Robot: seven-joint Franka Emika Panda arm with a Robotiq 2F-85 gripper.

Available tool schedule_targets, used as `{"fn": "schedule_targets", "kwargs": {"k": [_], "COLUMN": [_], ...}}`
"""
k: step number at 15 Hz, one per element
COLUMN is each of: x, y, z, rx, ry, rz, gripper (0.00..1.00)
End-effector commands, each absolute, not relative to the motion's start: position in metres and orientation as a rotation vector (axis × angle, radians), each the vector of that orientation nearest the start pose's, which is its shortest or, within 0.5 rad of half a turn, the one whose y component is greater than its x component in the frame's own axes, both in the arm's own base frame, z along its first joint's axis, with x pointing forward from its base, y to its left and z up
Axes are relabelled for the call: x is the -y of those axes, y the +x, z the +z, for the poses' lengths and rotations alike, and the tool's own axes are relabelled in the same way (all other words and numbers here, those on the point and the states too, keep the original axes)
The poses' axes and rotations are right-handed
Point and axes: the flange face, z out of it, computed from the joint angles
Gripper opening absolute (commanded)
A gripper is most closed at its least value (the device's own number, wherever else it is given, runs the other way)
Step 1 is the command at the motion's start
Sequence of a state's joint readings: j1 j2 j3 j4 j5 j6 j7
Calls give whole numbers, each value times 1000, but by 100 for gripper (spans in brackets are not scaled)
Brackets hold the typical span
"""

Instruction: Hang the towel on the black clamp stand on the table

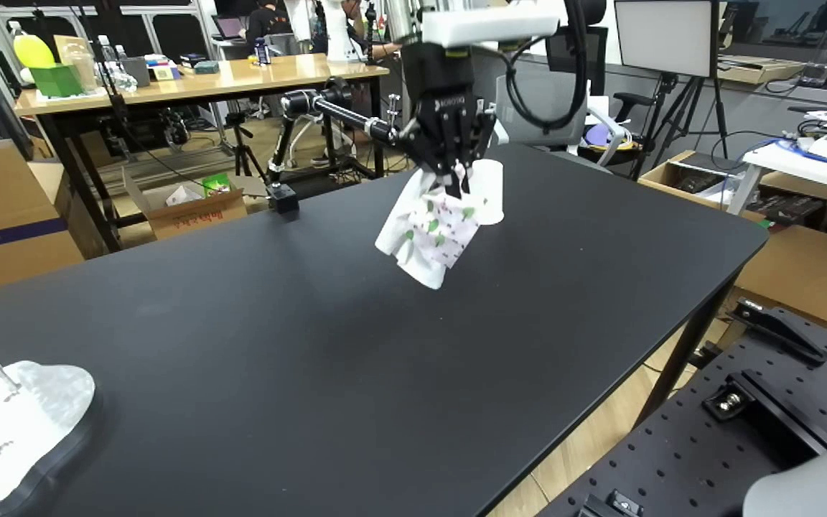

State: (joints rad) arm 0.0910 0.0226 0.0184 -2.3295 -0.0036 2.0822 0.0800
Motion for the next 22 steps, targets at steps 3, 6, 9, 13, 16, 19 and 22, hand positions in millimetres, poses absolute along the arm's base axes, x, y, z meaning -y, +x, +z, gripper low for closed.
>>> {"fn": "schedule_targets", "kwargs": {"k": [3,6,9,13,16,19,22], "x": [-35,-23,-12,-6,-14,-25,-37], "y": [498,523,549,581,594,602,607], "z": [425,453,470,478,475,467,461], "rx": [-19,-178,-330,-436,-455,-436,-442], "ry": [-3222,-3217,-3196,-3189,-3186,-3185,-3183], "rz": [330,222,121,43,34,36,42], "gripper": [2,2,2,2,2,2,2]}}
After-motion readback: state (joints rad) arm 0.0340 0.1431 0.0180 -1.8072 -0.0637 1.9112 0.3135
